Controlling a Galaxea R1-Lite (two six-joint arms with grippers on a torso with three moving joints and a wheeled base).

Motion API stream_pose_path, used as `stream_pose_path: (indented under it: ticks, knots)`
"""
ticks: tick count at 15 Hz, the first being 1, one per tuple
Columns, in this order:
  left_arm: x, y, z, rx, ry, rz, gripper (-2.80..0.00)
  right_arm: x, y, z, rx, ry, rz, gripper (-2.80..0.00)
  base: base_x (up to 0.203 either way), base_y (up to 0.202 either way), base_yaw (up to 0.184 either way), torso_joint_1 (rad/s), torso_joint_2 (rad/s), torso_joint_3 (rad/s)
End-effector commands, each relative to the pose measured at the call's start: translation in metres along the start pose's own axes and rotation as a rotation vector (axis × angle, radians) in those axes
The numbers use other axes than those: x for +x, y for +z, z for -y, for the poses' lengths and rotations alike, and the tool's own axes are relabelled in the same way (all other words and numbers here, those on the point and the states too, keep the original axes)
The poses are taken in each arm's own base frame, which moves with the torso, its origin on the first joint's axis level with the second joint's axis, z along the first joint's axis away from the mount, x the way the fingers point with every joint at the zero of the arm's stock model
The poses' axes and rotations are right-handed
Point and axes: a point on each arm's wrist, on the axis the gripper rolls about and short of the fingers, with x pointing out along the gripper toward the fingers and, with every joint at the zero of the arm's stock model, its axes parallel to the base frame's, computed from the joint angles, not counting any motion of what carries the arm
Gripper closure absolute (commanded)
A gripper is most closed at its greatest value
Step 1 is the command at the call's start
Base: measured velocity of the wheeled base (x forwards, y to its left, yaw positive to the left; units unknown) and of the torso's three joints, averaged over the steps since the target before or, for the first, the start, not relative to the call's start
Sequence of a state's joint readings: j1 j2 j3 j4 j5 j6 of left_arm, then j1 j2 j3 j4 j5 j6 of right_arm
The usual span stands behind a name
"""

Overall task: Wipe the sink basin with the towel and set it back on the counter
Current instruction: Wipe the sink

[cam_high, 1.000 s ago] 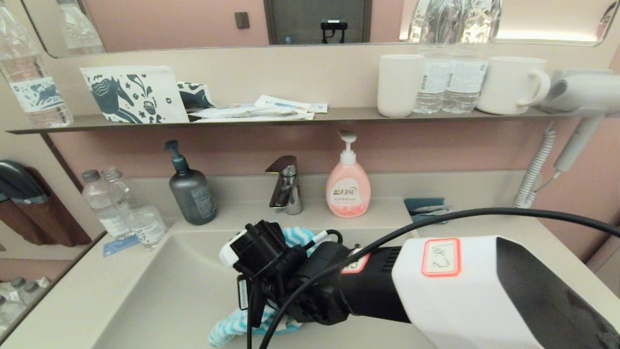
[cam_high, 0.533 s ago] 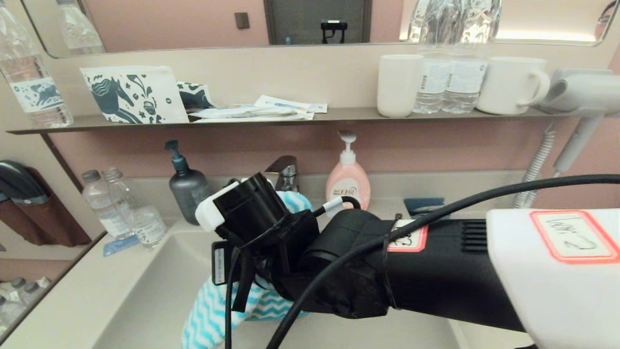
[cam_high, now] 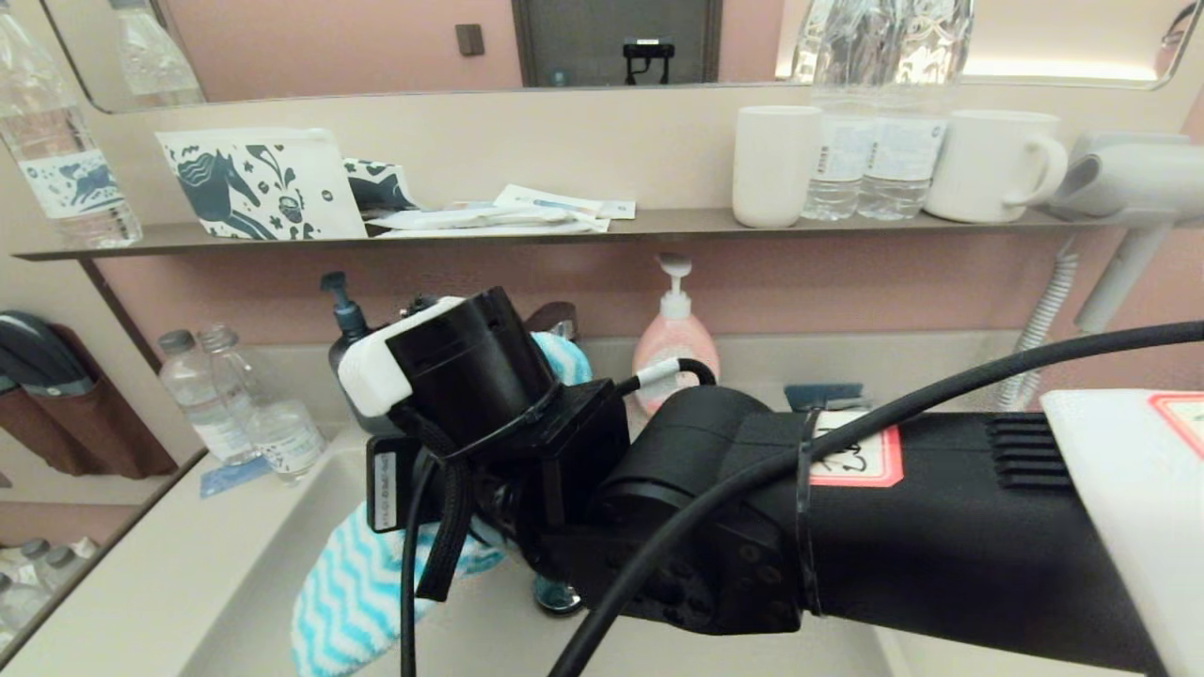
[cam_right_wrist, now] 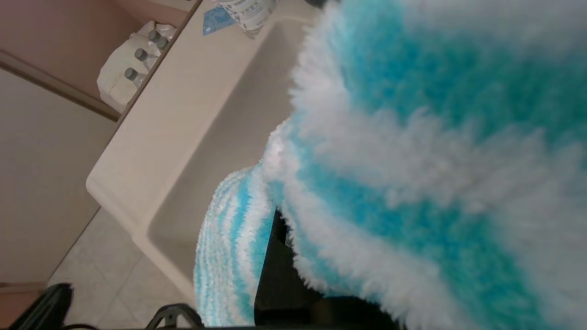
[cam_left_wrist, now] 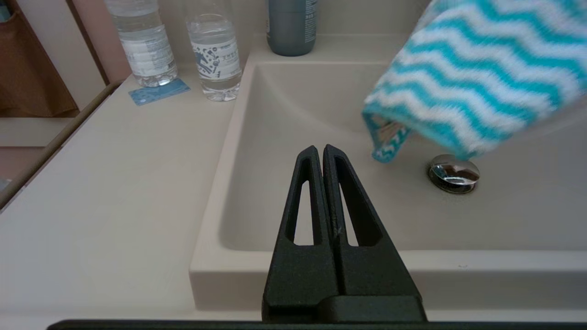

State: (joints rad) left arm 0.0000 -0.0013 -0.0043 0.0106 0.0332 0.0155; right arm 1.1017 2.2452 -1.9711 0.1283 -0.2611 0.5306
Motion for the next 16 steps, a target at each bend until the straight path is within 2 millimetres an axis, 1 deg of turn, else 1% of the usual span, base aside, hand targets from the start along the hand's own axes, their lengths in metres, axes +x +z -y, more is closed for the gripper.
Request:
stream_pose_path:
  ticks: [1, 3, 5, 6, 8, 10, 11, 14, 16]
  knots:
    - [0.000, 0.000, 0.000, 0.000, 0.001, -0.001, 0.00, 0.024, -0.021, 0.005, -0.019, -0.022, -0.032, 0.00, 0.000, 0.000, 0.000, 0.000, 0.00, 0.000]
    - [0.000, 0.000, 0.000, 0.000, 0.001, -0.001, 0.00, 0.042, -0.040, 0.011, -0.044, -0.041, -0.069, 0.00, 0.000, 0.000, 0.000, 0.000, 0.00, 0.000]
    - [0.000, 0.000, 0.000, 0.000, 0.001, -0.001, 0.00, 0.066, -0.066, 0.019, -0.088, -0.062, -0.105, 0.00, 0.000, 0.000, 0.000, 0.000, 0.00, 0.000]
    - [0.000, 0.000, 0.000, 0.000, 0.001, -0.001, 0.00, 0.076, -0.075, 0.025, -0.110, -0.071, -0.112, 0.00, 0.000, 0.000, 0.000, 0.000, 0.00, 0.000]
    - [0.000, 0.000, 0.000, 0.000, 0.001, -0.001, 0.00, 0.099, -0.096, 0.037, -0.198, -0.116, -0.096, 0.00, 0.000, 0.000, 0.000, 0.000, 0.00, 0.000]
    - [0.000, 0.000, 0.000, 0.000, 0.001, -0.001, 0.00, 0.110, -0.105, 0.044, -0.257, -0.143, -0.077, 0.00, 0.000, 0.000, 0.000, 0.000, 0.00, 0.000]
    - [0.000, 0.000, 0.000, 0.000, 0.001, -0.001, 0.00, 0.113, -0.108, 0.048, -0.266, -0.153, -0.087, 0.00, 0.000, 0.000, 0.000, 0.000, 0.00, 0.000]
    - [0.000, 0.000, 0.000, 0.000, 0.001, -0.001, 0.00, 0.125, -0.118, 0.066, -0.307, -0.218, -0.106, 0.00, 0.000, 0.000, 0.000, 0.000, 0.00, 0.000]
    - [0.000, 0.000, 0.000, 0.000, 0.001, -0.001, 0.00, 0.130, -0.118, 0.078, -0.305, -0.246, -0.107, 0.00, 0.000, 0.000, 0.000, 0.000, 0.00, 0.000]
